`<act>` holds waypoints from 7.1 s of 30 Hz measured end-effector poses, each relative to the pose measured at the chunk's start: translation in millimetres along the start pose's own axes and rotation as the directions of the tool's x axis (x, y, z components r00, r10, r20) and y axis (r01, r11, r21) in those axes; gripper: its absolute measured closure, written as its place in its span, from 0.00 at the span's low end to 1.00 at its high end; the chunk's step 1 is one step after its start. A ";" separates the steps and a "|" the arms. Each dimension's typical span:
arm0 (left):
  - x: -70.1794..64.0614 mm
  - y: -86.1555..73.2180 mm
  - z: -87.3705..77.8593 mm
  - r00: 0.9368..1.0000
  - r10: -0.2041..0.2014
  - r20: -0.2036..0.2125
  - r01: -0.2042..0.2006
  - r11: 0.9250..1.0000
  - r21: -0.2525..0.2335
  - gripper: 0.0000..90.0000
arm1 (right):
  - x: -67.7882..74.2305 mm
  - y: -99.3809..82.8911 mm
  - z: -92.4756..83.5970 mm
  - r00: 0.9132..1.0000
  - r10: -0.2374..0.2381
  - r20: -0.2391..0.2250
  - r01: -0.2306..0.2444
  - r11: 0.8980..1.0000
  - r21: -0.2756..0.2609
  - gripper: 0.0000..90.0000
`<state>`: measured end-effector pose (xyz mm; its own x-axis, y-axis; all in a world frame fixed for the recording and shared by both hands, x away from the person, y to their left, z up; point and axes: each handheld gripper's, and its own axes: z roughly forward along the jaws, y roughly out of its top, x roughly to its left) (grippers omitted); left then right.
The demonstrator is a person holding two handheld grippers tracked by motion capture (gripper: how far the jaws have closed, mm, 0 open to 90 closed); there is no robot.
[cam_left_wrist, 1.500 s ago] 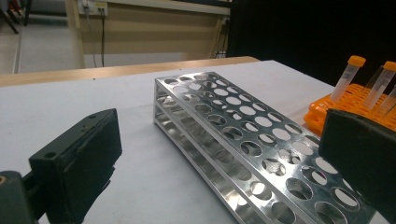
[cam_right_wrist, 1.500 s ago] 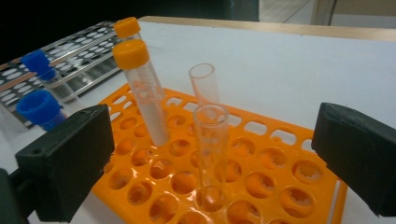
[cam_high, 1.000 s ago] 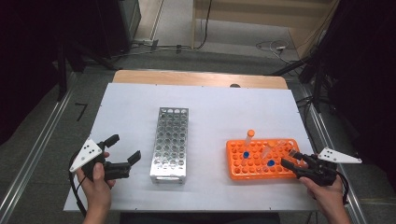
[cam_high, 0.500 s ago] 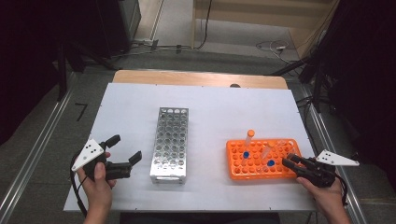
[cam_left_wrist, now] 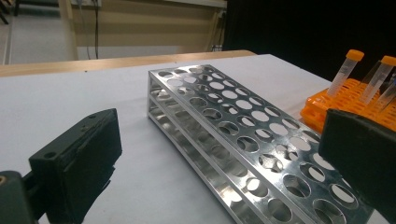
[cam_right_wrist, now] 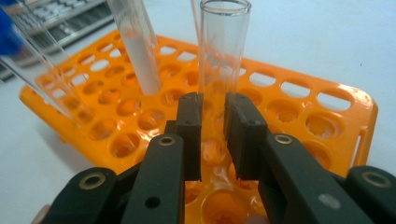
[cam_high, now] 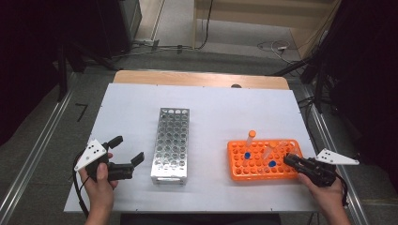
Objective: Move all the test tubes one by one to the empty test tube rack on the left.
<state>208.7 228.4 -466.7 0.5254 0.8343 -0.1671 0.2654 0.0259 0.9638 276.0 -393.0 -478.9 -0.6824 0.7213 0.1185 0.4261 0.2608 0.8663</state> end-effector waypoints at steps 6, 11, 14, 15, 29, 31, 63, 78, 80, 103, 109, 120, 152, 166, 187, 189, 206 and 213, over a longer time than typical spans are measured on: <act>-1.6 0.1 -1.7 1.000 -0.005 0.002 0.005 1.000 -0.003 0.00 | 5.4 18.4 -12.2 1.000 0.013 -0.005 -0.013 0.999 -0.050 0.82; -4.4 1.0 0.3 1.000 0.001 0.009 -0.001 1.000 0.001 0.00 | 12.9 27.7 -15.8 1.000 0.009 -0.005 -0.009 0.999 -0.052 0.82; -8.0 3.4 1.5 1.000 0.008 0.017 -0.008 1.000 0.000 0.00 | 20.1 35.8 -19.6 1.000 0.002 -0.015 -0.003 0.997 -0.071 0.82; -9.1 4.3 1.9 1.000 0.009 0.022 -0.009 1.000 -0.002 0.00 | 22.1 37.9 -20.5 1.000 0.005 -0.018 -0.006 0.997 -0.076 0.82; -25.5 23.5 8.5 0.997 0.010 0.078 -0.010 1.000 -0.010 0.00 | 48.9 69.1 -20.0 0.997 -0.022 -0.068 0.015 0.995 -0.103 0.82; -31.2 30.4 10.4 0.996 0.023 0.084 -0.023 1.000 -0.007 0.00 | 53.1 73.8 -16.2 0.997 -0.028 -0.075 0.021 0.995 -0.102 0.82; -95.9 57.2 66.3 0.953 0.038 0.302 -0.065 0.995 0.080 0.01 | 140.1 92.2 37.6 0.971 -0.091 -0.221 0.064 0.990 -0.126 0.82; -130.8 46.8 77.7 0.924 0.030 0.382 -0.087 0.987 0.133 0.40 | 177.3 68.0 68.3 0.950 -0.154 -0.270 0.148 0.988 -0.043 0.82; -136.8 44.7 80.4 0.907 0.038 0.419 -0.106 0.985 0.139 0.47 | 180.3 66.9 71.4 0.947 -0.164 -0.276 0.161 0.986 -0.033 0.82; -163.7 38.6 94.3 0.877 0.097 0.471 -0.191 0.969 0.157 0.83 | 196.0 62.7 83.8 0.925 -0.205 -0.319 0.216 0.976 -0.003 0.82; -165.4 39.1 94.6 0.881 0.106 0.460 -0.196 0.969 0.152 0.84 | 194.4 63.1 84.1 0.924 -0.197 -0.328 0.208 0.978 -0.002 0.82; -156.6 45.1 91.3 0.894 0.094 0.438 -0.167 0.977 0.133 0.85 | 189.2 70.0 76.7 0.913 -0.209 -0.351 0.215 0.976 -0.022 0.57; -90.6 79.1 106.1 0.962 0.108 0.251 -0.137 0.986 0.099 0.85 | 117.8 88.7 20.1 0.975 -0.153 -0.161 0.134 0.983 -0.127 0.03; -57.3 93.0 135.3 0.982 0.053 0.184 -0.068 0.995 0.073 0.85 | 73.3 82.6 5.4 0.984 -0.088 -0.154 0.063 0.985 -0.160 0.00; -25.6 99.9 174.1 0.997 0.073 0.024 -0.074 0.997 0.028 0.85 | 23.1 64.1 -4.8 0.999 0.014 -0.035 -0.020 0.986 -0.167 0.00; -22.4 98.8 177.7 0.998 0.069 0.011 -0.069 0.997 0.026 0.85 | 20.2 62.7 -4.8 0.999 0.020 -0.030 -0.025 0.986 -0.168 0.00; -17.5 84.8 198.4 0.995 0.077 -0.067 -0.070 0.992 0.103 0.85 | 11.1 57.1 -5.3 0.998 0.066 0.009 -0.063 0.983 -0.172 0.00; -21.6 80.3 201.6 0.990 0.109 -0.085 -0.092 0.978 0.185 0.84 | 9.9 56.0 -4.3 0.997 0.071 0.015 -0.067 0.983 -0.169 0.00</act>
<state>381.6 101.4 -427.5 0.4802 0.8761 -0.0426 0.3610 -0.1531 0.9199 290.5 -374.1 -427.2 -0.6416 0.7475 0.1721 0.3643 0.0995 0.9260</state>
